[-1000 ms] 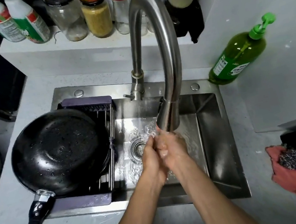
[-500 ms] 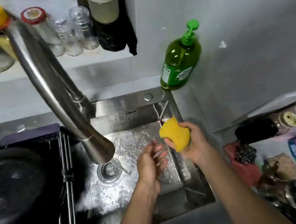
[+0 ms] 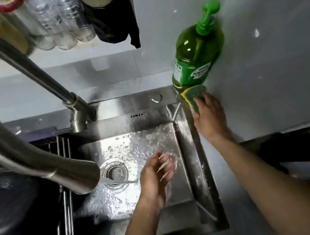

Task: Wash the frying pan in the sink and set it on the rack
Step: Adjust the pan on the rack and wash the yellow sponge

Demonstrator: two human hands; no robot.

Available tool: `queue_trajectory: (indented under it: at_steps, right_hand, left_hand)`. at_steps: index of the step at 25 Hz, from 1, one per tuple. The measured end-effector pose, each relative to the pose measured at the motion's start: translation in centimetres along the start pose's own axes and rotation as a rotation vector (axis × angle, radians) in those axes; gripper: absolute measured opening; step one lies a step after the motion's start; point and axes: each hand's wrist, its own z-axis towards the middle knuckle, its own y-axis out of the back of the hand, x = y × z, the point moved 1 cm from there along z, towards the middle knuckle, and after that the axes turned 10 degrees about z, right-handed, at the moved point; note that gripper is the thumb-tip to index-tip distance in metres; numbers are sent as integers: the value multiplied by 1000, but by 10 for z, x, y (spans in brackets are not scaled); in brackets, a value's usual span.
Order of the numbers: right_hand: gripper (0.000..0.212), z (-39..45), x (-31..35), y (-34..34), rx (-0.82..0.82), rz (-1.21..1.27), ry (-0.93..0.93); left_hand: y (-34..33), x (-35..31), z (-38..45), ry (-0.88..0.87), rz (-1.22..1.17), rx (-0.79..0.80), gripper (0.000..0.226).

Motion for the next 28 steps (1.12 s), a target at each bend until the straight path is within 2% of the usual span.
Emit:
queue_trajectory:
  at_steps: [2,5,7,8,9,10,11,13,15,16,18,19,21,23,25,27,28]
  right_hand:
    - [48,9,2,3,22,30,-91]
    - [52,19,23,13,128,16,-306]
    - [49,-10,47,16,44,27,-236]
    - [39,-38,66,13,-24,171,-147]
    - [23,-71,94,7,-8,389,-138]
    - [14,-101,129,1,122,644,-199]
    - [19,-125,166,-5,287,944,-343]
    - [27,-160,222,-24,464,1287,-626]
    - [23,-163,256,-33,674,1247,-773]
    - [32,-164,261,-37,696,1172,-764]
    - [35,-164,264,-36,601,1127,-812]
    - [31,-166,263,-35,530,1166,-876]
    - [26,-164,263,-30,517,1430,-1070]
    - [30,-150,258,-27,533,1627,-1207]
    - [26,-142,253,-26,529,1545,-1150]
    - [22,-152,252,-34,409,1460,-1075]
    - [21,-160,255,-36,406,1566,-1088]
  left_hand:
    - [15,0,3,3,-11,-50,23]
    - [43,-9,1,5,-179,-91,22]
    - [62,-18,-2,-51,-293,-111,27]
    - [73,-24,-5,-88,-346,-130,28]
    - [81,-31,-7,-135,-382,-145,28]
    - [86,-37,-8,-177,-387,-153,28]
    - [88,-44,-10,-201,-386,-142,26]
    - [93,-54,-16,-200,-292,-128,22]
    - [102,-57,-19,-160,-92,-194,21]
    - [105,-55,-20,-123,-45,-175,20]
    - [105,-56,-22,-113,228,-134,24]
    - [107,-56,-20,-136,388,-173,28]
    - [115,-64,-16,-347,587,-343,29]
    - [121,-69,-17,-467,739,-366,28]
    - [123,-67,-23,-480,805,-364,37]
    - [123,-52,-27,-466,577,-325,28]
    - [122,-46,-30,-433,416,-268,18]
